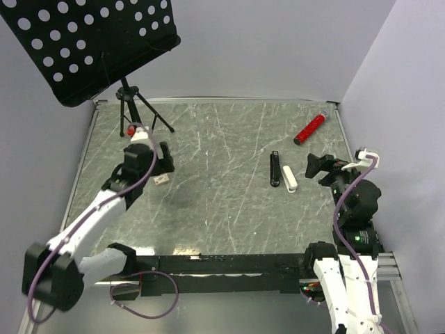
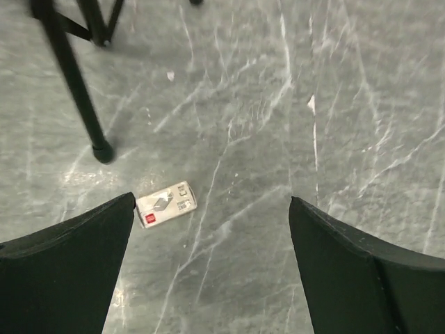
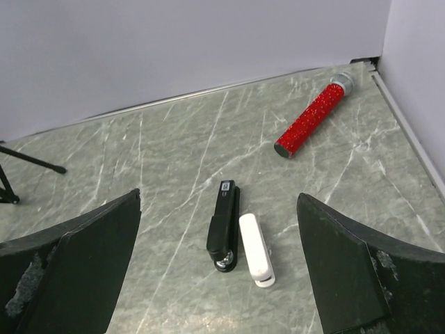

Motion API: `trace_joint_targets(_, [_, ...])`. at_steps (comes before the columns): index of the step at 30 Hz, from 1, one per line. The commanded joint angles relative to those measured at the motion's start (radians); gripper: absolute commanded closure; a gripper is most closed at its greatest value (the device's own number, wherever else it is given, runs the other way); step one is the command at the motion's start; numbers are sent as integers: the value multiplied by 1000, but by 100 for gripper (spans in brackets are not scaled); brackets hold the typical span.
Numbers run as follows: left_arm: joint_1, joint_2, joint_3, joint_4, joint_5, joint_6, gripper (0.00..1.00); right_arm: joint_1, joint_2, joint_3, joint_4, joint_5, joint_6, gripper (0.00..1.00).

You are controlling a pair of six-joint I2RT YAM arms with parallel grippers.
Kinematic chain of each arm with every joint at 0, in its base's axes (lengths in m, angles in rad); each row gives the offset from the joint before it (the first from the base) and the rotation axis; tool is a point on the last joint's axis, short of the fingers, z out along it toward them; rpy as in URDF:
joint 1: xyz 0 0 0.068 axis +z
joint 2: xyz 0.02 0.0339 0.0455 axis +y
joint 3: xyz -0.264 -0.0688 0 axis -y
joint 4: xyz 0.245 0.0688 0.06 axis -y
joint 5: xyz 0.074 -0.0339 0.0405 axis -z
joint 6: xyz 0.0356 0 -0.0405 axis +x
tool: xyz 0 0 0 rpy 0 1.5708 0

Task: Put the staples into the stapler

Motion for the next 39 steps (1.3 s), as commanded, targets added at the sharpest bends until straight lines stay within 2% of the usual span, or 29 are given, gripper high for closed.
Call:
trace_joint_targets(1, [-2,186,155,-103,111,-3,3,15,-34,-16,18,-18,-22,0])
trace_joint_targets(6, [21,378,321,-214,194,113,3,21,-57,-34,15,-37,-29,0])
trace_joint_targets(11, [104,550,409,-274,263,101,3,31,-76,-42,11,-24,-46,0])
trace_joint_targets(16, [124,680,478,-320,311,106,3,37,-76,-46,12,-23,-54,0])
trace_joint_targets(29, [126,755,444,-332,314,113,3,37,-76,-62,37,-41,-61,0])
trace_joint_targets(39, [124,694,355,-355,369,72,3,37,-71,-66,49,-41,-58,0])
